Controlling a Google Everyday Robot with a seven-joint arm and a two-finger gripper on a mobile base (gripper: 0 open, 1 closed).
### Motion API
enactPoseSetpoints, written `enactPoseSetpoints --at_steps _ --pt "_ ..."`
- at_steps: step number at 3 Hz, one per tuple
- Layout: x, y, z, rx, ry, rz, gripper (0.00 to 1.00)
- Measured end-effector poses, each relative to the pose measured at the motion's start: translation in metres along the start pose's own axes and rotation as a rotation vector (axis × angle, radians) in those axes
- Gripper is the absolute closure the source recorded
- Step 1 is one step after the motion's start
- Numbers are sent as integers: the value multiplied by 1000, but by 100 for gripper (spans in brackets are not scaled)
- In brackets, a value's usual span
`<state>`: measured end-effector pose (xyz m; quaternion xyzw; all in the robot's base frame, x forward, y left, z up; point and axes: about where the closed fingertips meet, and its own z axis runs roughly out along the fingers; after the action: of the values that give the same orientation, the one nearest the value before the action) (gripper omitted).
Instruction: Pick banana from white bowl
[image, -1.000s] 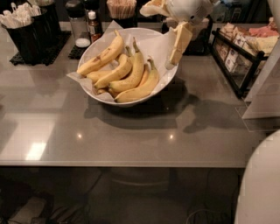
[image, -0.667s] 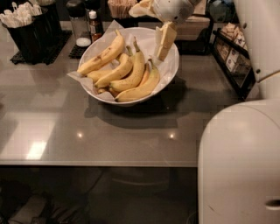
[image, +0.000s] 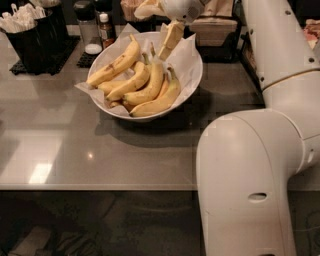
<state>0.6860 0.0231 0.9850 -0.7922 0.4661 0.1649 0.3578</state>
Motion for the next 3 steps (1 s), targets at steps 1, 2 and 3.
enactPoseSetpoints --at_steps 1,2,3 --pt "-1 -7 2 26 1 6 27" --pt "-12 -16 23 20 -27 -10 29" --pt "-22 -24 50 3 -80 -35 33"
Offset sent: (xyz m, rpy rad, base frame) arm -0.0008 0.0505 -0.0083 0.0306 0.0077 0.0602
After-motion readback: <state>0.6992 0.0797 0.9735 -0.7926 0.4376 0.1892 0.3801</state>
